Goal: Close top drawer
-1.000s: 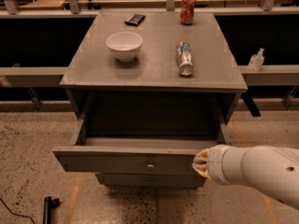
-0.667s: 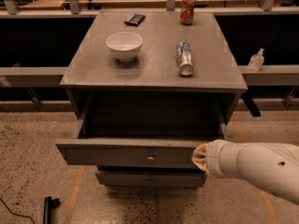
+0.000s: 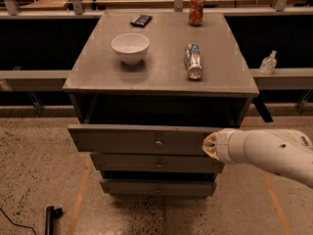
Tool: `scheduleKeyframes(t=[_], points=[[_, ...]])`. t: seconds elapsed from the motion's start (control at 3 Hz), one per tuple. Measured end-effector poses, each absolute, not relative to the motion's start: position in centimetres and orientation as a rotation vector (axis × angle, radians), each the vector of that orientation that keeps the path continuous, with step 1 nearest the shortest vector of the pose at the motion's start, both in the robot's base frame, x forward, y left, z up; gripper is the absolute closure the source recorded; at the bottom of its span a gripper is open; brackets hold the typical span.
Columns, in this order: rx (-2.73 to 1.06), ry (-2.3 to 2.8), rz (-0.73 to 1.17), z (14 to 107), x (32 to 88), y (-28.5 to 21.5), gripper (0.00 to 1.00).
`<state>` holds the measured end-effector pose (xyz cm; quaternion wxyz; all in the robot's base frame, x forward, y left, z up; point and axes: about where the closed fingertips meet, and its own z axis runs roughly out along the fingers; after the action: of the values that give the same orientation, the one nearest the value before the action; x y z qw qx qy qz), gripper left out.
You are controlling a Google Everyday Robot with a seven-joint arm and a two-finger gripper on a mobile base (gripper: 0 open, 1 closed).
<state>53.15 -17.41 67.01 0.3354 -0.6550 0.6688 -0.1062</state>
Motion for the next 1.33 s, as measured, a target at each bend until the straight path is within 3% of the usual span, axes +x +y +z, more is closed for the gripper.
scheduleKeyframes(t=[1.33], points=[[-1.686,1.680,-0.336,64.0,59.3,-16.9,1.00]])
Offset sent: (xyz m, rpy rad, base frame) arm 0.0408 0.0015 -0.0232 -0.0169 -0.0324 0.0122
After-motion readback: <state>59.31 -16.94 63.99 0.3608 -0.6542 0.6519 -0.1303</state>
